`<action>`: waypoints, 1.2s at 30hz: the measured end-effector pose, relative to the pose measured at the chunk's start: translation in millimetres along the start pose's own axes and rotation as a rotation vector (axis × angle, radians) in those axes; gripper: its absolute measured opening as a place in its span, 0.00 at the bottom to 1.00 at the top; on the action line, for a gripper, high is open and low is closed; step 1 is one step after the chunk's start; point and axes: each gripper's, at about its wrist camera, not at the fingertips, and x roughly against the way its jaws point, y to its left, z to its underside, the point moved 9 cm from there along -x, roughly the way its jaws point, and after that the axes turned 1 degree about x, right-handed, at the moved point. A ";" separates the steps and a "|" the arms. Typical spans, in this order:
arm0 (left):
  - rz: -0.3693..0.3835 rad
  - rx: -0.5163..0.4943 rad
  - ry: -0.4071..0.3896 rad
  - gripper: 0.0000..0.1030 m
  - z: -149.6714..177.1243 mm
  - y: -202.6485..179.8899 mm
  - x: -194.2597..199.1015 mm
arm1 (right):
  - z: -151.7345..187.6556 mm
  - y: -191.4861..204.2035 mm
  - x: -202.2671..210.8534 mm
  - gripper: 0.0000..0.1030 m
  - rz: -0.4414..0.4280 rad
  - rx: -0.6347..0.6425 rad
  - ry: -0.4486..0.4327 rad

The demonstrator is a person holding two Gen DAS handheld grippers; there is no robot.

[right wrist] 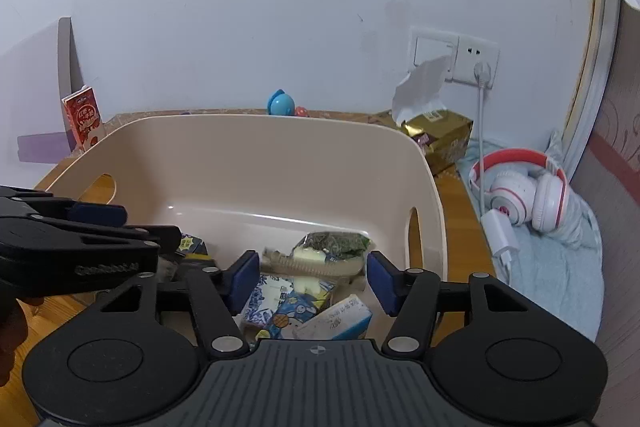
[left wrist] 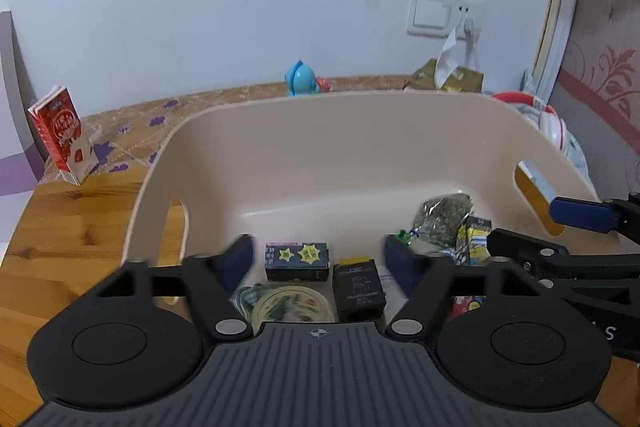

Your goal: Organize objects

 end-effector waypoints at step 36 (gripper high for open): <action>-0.008 -0.014 -0.083 0.80 92.6 -5.3 190.1 | 63.3 39.0 171.9 1.00 0.000 0.014 -0.062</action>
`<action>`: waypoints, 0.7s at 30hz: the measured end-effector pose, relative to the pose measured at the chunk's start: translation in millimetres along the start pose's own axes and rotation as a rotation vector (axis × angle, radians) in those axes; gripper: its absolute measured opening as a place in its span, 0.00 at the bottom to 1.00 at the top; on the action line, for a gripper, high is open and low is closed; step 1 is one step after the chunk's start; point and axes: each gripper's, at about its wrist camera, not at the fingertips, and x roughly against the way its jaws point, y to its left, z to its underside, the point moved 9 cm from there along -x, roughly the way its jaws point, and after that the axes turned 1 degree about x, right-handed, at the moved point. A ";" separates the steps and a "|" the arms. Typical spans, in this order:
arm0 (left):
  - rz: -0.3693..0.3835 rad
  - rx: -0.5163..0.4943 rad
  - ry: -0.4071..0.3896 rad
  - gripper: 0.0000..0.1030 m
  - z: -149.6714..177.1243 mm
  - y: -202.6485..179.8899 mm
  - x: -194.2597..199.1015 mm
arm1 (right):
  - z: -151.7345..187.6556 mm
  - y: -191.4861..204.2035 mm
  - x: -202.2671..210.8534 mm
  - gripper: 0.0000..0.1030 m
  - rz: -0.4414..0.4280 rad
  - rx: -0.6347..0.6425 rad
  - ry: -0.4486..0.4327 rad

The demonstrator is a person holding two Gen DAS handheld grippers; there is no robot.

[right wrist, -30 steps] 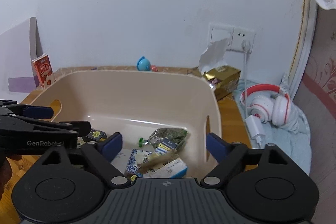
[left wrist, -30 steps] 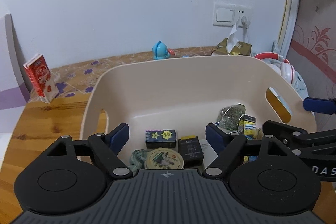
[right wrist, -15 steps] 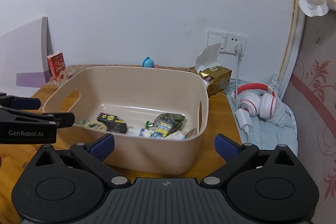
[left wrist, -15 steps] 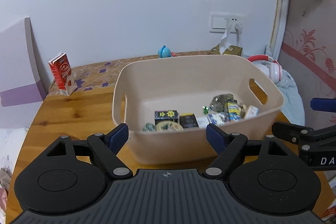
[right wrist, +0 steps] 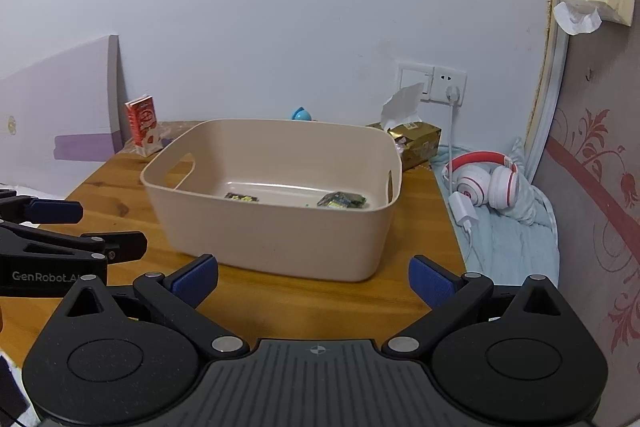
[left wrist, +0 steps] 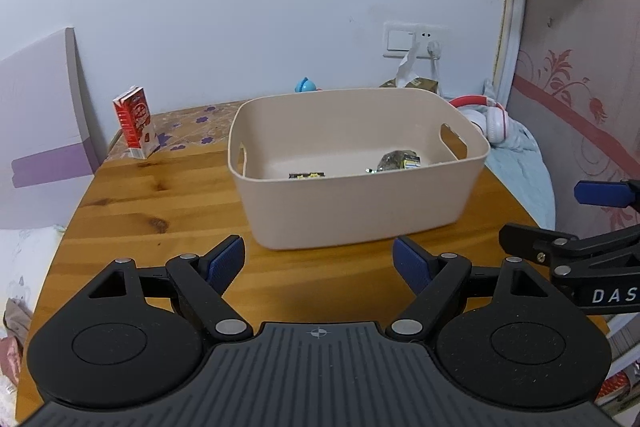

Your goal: Organize objects

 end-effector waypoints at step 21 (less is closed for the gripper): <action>-0.014 0.000 0.022 0.85 50.4 3.6 78.2 | 53.7 21.2 60.6 1.00 -0.034 0.002 0.034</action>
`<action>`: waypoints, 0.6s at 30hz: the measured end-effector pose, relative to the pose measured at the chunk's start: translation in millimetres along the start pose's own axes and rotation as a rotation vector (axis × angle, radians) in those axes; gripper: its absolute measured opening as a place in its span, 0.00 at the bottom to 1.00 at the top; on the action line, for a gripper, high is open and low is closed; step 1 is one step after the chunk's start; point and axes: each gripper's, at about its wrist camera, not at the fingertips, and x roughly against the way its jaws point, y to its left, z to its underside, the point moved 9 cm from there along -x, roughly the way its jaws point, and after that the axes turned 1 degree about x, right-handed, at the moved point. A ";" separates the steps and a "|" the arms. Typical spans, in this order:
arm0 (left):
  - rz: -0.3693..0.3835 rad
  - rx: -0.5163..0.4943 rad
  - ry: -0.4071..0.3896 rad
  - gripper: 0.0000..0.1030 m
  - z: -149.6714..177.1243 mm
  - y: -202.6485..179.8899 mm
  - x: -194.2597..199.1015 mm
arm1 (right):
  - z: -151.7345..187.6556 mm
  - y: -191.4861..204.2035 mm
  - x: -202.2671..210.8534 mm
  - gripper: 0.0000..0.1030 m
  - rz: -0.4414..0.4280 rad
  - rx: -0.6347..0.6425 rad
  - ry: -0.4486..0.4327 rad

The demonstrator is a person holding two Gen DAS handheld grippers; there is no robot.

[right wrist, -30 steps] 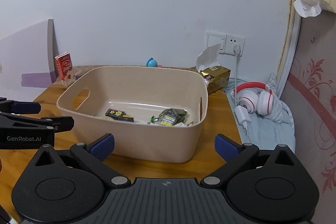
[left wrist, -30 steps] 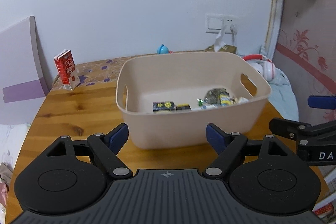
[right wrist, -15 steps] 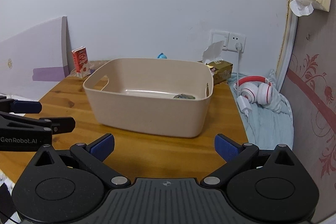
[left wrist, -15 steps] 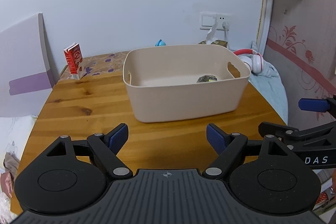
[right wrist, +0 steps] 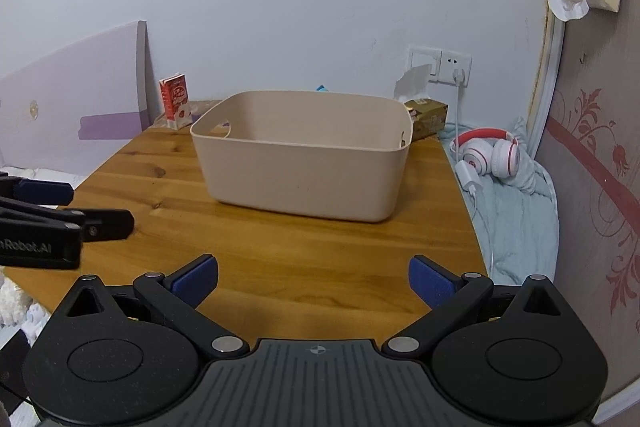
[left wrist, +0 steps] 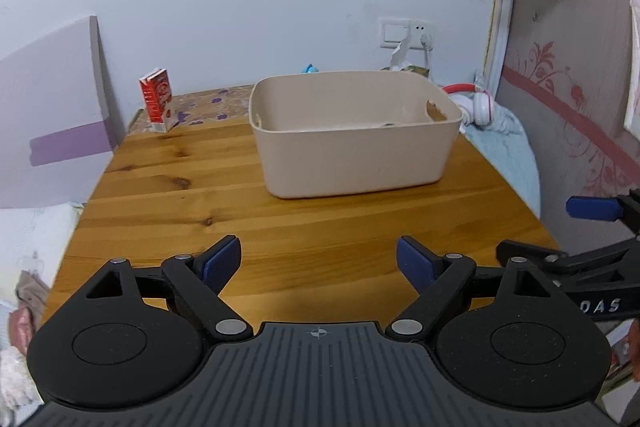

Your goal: Organize objects

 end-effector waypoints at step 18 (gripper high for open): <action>0.012 0.043 0.059 0.88 31.4 20.9 19.8 | 29.6 -5.5 23.3 1.00 0.005 -0.036 0.036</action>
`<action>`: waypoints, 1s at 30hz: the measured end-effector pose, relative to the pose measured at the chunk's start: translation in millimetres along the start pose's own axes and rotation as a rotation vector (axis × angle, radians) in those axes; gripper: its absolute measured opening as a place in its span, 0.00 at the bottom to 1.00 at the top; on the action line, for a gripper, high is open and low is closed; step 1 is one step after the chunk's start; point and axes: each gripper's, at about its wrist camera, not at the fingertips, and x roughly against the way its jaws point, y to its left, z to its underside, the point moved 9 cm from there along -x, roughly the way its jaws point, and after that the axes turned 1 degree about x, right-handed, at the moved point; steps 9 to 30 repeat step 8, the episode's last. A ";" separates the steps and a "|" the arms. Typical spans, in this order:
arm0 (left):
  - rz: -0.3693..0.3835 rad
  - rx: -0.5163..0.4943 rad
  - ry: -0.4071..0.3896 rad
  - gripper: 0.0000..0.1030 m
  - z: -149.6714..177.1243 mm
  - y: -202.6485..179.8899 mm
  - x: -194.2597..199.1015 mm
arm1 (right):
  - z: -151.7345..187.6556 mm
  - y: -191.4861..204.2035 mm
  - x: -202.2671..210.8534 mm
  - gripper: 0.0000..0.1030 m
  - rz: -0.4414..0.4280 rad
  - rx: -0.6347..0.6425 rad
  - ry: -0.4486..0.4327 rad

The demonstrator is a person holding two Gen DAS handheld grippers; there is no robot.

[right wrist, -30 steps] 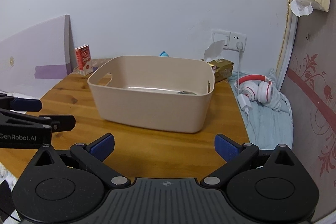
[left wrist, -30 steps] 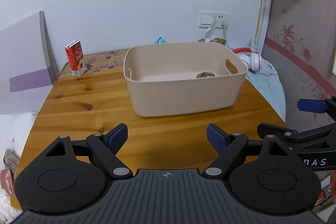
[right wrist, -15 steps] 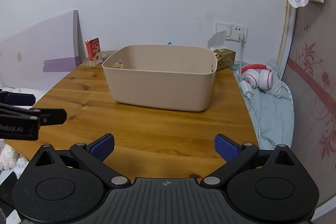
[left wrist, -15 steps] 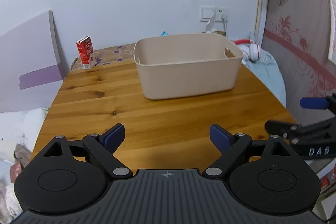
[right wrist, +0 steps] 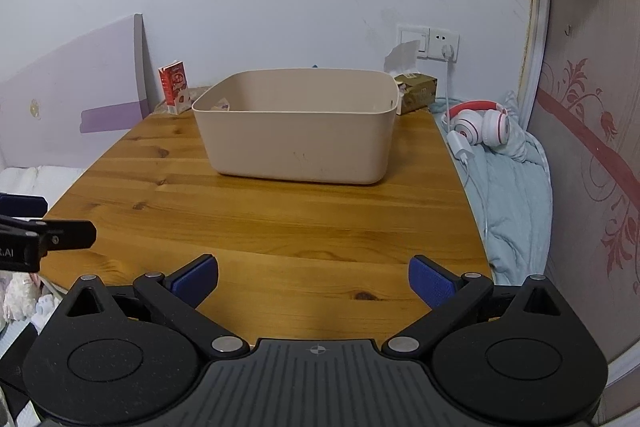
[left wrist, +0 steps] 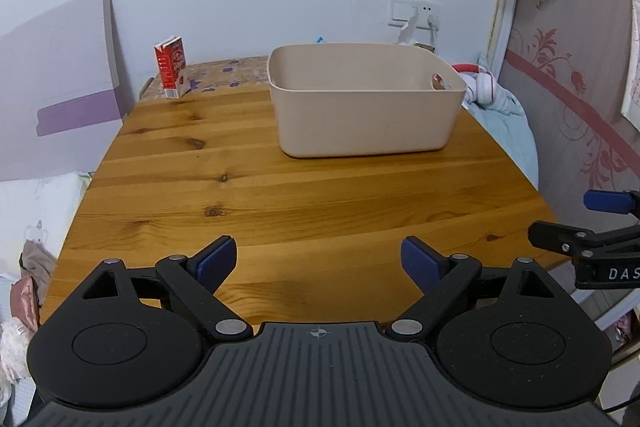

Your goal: Organize objects

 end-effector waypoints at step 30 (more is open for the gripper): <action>-0.014 0.014 -0.011 0.90 -10.9 10.8 -13.9 | -6.5 -0.4 -7.1 1.00 0.007 0.000 0.003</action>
